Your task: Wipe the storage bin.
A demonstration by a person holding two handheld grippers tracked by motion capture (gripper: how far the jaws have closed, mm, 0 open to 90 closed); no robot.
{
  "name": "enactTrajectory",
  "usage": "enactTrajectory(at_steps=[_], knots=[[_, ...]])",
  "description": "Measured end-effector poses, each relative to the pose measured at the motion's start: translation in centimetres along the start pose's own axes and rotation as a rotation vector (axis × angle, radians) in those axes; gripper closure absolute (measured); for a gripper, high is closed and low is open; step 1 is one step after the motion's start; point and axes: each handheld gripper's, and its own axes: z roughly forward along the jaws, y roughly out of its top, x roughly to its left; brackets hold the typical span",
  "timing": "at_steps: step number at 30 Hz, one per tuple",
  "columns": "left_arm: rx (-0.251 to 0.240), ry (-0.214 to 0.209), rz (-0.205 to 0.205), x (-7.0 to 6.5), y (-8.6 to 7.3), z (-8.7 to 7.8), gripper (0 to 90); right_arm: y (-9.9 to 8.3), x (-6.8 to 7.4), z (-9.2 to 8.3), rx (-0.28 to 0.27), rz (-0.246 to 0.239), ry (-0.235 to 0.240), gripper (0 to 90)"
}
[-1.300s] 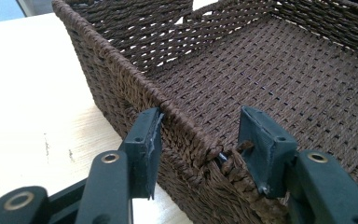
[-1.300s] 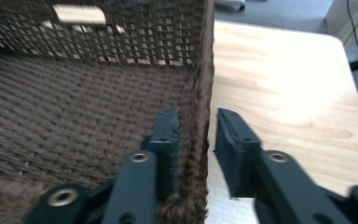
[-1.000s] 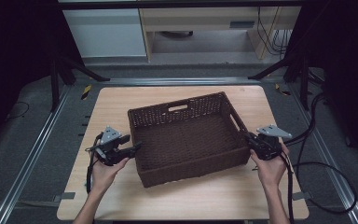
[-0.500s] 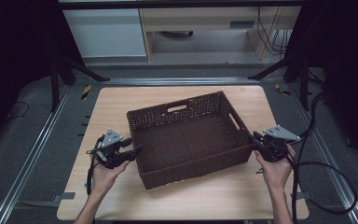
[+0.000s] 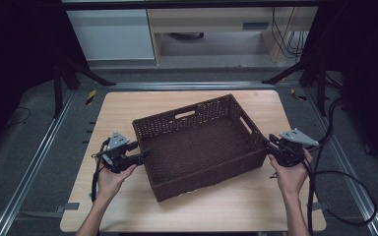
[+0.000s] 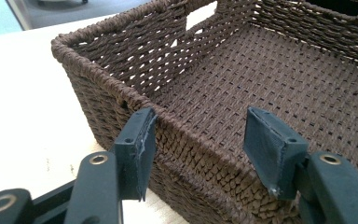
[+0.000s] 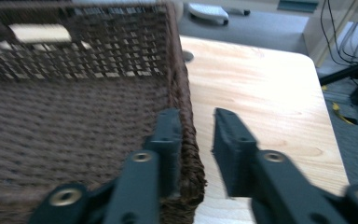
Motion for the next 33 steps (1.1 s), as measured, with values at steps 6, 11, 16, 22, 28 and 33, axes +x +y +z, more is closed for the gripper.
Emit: enactTrajectory(at_steps=[6,11,16,22,28,33], knots=[[0.011,0.005,-0.011,-0.6,-0.3,-0.6,43.0,0.2,0.4,-1.3,-0.011,0.018,0.054,47.7],[-0.007,0.009,-0.013,-1.4,-0.9,-1.2,42.2,0.2,0.7,-1.9,-0.014,0.020,0.062,42.4],[-0.011,0.001,0.000,-2.0,-1.1,-1.6,41.1,-0.3,1.1,-1.7,-0.002,0.023,0.061,41.1],[-0.013,-0.005,0.010,-2.3,-1.2,-1.8,40.4,-0.6,1.7,-1.0,-0.004,0.043,0.086,40.0],[-0.036,-0.050,0.021,-1.5,-0.9,-2.0,39.2,-0.6,1.9,-0.5,-0.004,0.055,0.073,37.6],[-0.048,-0.038,0.020,-0.6,-0.4,-2.1,37.0,-0.6,1.8,-0.1,-0.007,0.065,0.067,36.8]])
